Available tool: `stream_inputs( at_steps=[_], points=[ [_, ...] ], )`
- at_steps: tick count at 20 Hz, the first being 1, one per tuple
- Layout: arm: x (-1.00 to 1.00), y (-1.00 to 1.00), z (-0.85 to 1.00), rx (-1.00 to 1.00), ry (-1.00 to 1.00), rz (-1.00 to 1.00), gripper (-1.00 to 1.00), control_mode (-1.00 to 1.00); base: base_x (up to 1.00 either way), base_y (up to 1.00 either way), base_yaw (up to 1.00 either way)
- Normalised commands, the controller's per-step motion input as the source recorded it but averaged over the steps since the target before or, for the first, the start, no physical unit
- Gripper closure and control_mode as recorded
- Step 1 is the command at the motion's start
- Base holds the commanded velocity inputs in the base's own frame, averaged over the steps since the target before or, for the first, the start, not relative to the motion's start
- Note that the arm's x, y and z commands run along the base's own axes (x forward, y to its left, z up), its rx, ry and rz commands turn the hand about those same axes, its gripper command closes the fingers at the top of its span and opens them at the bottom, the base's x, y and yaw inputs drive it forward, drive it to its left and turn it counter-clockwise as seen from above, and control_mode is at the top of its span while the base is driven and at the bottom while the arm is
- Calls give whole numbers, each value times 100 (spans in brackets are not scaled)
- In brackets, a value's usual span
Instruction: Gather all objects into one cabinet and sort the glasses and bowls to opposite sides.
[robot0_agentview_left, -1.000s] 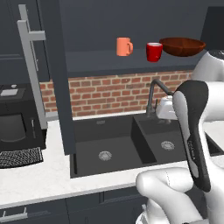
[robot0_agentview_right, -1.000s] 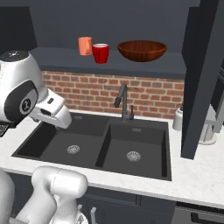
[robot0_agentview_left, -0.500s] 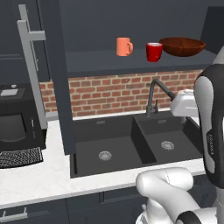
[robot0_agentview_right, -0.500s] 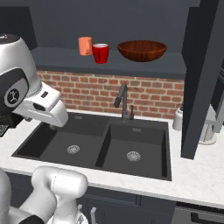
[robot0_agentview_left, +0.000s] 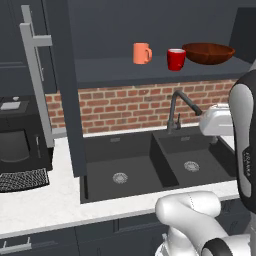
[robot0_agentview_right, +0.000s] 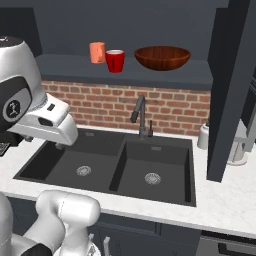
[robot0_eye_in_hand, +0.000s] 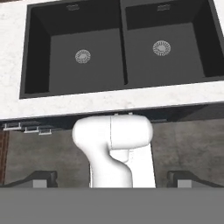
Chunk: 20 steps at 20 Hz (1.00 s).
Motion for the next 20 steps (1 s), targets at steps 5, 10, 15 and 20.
stream_inputs(
  at_steps=[5,10,15,20],
  points=[
    [-28,0,-6,-2,-4,0,-100,-100,0,0,0],
    [0,0,0,0,0,0,-100,100,-83,0,2],
    [0,0,0,0,0,0,-100,100,-99,0,22],
    [0,0,0,0,0,0,-100,100,-60,0,61]
  ],
)
